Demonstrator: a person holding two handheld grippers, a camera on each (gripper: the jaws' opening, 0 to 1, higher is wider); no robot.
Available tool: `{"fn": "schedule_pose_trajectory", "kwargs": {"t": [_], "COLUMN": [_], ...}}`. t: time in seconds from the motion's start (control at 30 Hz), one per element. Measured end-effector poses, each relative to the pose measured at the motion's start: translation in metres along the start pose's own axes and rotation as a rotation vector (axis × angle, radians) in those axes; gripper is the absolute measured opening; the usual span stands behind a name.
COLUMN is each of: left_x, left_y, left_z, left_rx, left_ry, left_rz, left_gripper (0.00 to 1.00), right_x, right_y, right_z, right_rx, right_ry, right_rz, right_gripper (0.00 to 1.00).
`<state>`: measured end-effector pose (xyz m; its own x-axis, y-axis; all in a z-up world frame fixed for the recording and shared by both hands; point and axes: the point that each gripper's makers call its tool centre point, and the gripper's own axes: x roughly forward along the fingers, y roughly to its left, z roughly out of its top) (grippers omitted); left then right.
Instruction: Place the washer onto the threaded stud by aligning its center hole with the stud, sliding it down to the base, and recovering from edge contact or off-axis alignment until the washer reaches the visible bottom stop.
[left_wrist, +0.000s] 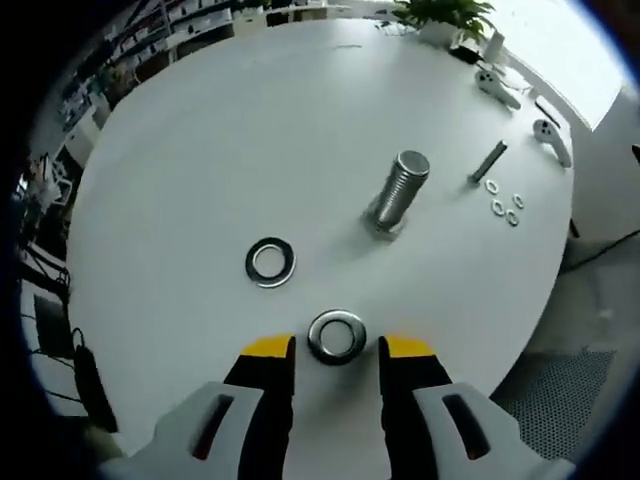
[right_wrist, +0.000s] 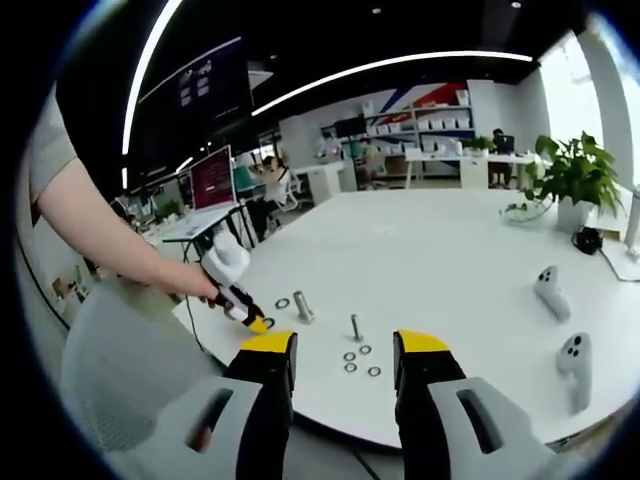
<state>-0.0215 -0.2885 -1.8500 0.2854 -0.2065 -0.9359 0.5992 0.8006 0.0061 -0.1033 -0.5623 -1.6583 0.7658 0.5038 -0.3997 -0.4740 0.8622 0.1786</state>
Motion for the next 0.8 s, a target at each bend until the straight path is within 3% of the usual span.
{"fn": "schedule_pose_trajectory", "kwargs": {"t": [0.03,0.23,0.53,0.67,0.8], "left_x": [0.0001,0.0014,0.0019,0.0037,0.0027], "left_y": [-0.0008,-0.0019,-0.0035,-0.0008,-0.0016], "left_z": [-0.0008,0.0016,0.0031,0.0040,0.0036], "left_rx": [0.028,0.006,0.049,0.062,0.083], "left_ry": [0.010,0.048,0.153,0.163,0.171], "left_rz": [0.004,-0.011,-0.029,-0.029,-0.032], "left_gripper": [0.31,0.30,0.29,0.21,0.21], "right_x": [0.0001,-0.0002,0.0004,0.0003,0.0003], "right_y": [0.0000,0.0000,0.0002,0.0000,-0.0003], "right_z": [0.0002,0.0004,0.0008,0.0007,0.0009], "right_rx": [0.000,0.001,0.002,0.003,0.002], "right_ry": [-0.001,-0.003,-0.005,-0.004,-0.005], "right_rz": [0.001,-0.001,0.000,-0.001,-0.002], "right_gripper": [0.41,0.40,0.40,0.40,0.40]}}
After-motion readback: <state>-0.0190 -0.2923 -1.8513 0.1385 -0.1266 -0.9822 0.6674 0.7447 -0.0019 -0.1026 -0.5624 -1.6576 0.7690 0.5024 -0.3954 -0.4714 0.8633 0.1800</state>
